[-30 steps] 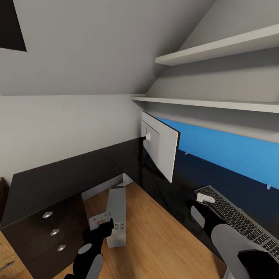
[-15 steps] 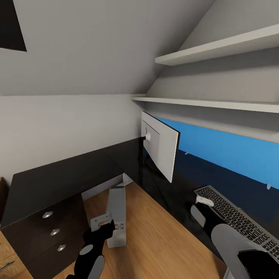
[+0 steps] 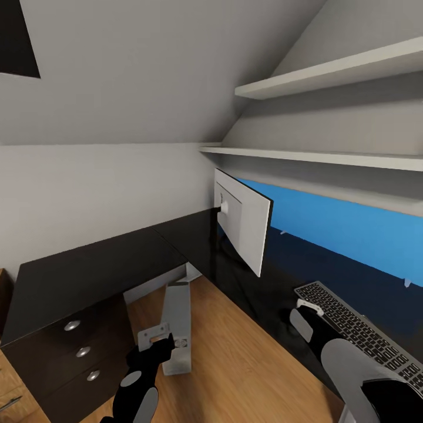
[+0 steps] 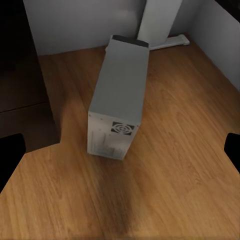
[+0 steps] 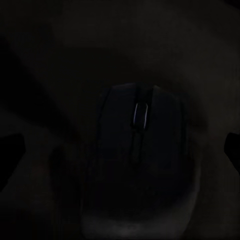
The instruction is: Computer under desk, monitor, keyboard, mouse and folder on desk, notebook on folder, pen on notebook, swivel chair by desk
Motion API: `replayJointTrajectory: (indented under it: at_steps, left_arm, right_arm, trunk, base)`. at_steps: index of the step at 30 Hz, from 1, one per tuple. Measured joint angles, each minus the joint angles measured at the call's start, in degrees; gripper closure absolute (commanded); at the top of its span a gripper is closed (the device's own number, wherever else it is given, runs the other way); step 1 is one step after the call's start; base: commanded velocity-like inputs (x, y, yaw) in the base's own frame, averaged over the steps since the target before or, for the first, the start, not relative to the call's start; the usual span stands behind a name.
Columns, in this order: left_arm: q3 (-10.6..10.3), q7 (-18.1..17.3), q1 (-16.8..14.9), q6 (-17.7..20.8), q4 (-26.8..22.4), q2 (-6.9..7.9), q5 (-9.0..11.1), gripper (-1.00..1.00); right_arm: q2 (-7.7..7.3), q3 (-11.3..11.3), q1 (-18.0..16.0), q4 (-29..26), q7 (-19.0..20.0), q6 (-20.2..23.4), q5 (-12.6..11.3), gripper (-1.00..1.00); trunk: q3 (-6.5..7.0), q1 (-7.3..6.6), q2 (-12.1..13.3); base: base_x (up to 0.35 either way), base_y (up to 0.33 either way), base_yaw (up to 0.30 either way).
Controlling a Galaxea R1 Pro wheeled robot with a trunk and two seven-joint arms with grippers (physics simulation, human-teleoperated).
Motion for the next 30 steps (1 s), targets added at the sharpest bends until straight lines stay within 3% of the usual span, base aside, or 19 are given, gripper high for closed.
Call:
replayJointTrajectory:
  at_steps: [6,11,22,23,30]
  left_arm:
    - [0.0,0.0,0.0,0.0,-0.1,0.04,0.0,-1.00]
    - [-0.1,0.0,0.0,0.0,-0.2,-0.01,0.0,-1.00]
    - [-0.1,0.0,0.0,0.0,-0.2,-0.03,0.0,-1.00]
    - [0.0,0.0,0.0,0.0,-0.2,-0.03,0.0,-1.00]
    - [0.0,0.0,0.0,0.0,-0.2,-0.03,0.0,-1.00]
  right_arm:
    - [-0.02,0.0,0.0,0.0,0.0,1.0,0.0,-1.00]
    - [-0.02,0.0,0.0,0.0,0.0,1.1,0.0,-1.00]
    - [0.09,0.0,-0.1,0.0,0.0,1.1,0.0,-1.00]
    - [0.10,0.0,-0.1,0.0,0.0,1.1,0.0,1.00]
    - [0.32,0.1,0.0,0.0,0.1,1.1,0.1,1.00]
  trunk:
    - [0.00,0.00,0.0]
    - [-0.89,1.09,-2.0]
    - [-0.90,1.10,-2.0]
    - [-0.90,1.10,-2.0]
    - [-0.90,1.10,-2.0]
  base:
    - [0.000,0.000,0.000]
    - [0.000,0.000,0.000]
    - [0.000,0.000,0.000]
    - [0.000,0.000,0.000]
    - [0.000,0.000,0.000]
